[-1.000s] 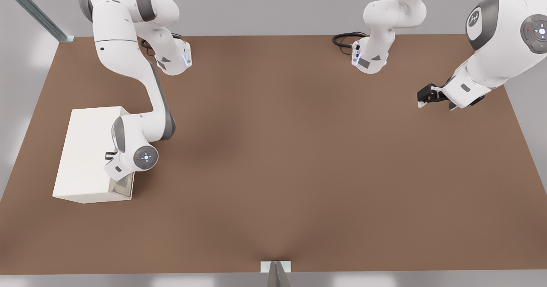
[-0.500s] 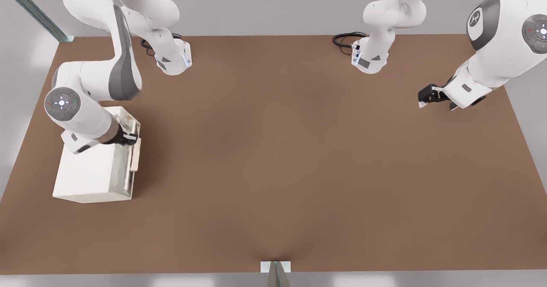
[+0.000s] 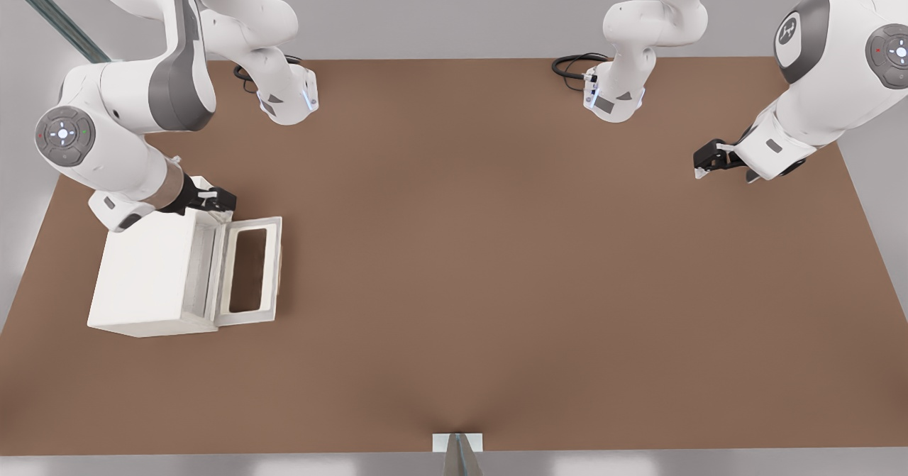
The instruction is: Keep left arm still and open the oven door with right arm
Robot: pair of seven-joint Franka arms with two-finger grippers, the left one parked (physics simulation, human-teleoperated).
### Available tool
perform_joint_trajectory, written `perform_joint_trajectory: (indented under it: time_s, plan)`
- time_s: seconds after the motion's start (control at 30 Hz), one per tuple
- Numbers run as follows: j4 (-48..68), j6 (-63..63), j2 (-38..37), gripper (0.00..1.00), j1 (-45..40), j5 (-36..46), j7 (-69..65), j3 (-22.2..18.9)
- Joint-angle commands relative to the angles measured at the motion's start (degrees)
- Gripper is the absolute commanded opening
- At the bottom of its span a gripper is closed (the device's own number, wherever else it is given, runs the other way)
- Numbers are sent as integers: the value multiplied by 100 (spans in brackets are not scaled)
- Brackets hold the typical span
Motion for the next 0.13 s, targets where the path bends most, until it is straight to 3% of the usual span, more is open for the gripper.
perform_joint_trajectory:
  time_s: [0.0,0.1]
  plan:
    - [2,-41,-4,100,0,18,-497,-2]
    - [2,-41,-4,100,0,-26,-497,-2]
